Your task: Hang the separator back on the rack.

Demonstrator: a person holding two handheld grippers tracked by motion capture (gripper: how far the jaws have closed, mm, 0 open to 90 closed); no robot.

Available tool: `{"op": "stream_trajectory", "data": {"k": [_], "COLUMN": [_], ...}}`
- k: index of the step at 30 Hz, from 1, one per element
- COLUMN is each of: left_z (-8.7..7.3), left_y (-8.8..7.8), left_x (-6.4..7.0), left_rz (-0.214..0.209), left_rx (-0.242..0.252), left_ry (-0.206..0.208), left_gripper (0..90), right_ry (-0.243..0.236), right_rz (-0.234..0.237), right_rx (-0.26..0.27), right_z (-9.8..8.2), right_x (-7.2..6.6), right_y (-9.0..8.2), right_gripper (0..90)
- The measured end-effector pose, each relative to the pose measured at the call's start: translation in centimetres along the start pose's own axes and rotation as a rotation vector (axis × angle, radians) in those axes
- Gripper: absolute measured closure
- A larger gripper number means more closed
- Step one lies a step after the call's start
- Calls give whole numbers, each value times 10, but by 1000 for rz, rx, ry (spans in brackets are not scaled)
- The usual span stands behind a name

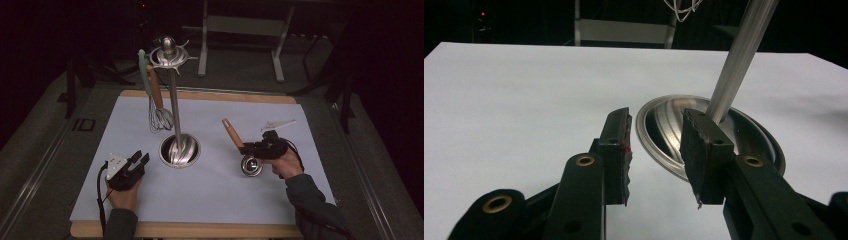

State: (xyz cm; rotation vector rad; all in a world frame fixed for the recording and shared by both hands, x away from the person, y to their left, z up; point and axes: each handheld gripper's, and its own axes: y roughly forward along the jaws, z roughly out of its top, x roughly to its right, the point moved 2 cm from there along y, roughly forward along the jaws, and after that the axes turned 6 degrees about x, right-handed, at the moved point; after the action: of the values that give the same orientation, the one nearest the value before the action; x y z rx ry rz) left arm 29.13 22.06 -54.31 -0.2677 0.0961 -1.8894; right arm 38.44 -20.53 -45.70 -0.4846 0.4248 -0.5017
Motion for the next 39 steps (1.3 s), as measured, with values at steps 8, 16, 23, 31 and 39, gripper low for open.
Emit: {"op": "stream_trajectory", "data": {"k": [8, 16, 23, 31, 39], "left_z": [0, -1, -1, -1, -1], "left_y": [1, 1, 1, 1, 1], "left_x": [0, 1, 1, 1, 1], "left_rz": [1, -2, 0, 1, 0], "left_rx": [1, -7, -5, -3, -6], "left_ry": [-3, 10, 10, 6, 10], "left_gripper": [645, 645, 645, 645, 645], "right_ry": [-22, -51, -88, -135, -150], "right_rz": [36, 64, 90, 105, 116], "right_rx": [46, 123, 165, 194, 217], "right_z": [12, 28, 39, 52, 63], "right_x": [-10, -26, -39, -49, -56], "right_y": [6, 8, 11, 9, 6], "right_gripper": [711, 711, 711, 711, 711]}}
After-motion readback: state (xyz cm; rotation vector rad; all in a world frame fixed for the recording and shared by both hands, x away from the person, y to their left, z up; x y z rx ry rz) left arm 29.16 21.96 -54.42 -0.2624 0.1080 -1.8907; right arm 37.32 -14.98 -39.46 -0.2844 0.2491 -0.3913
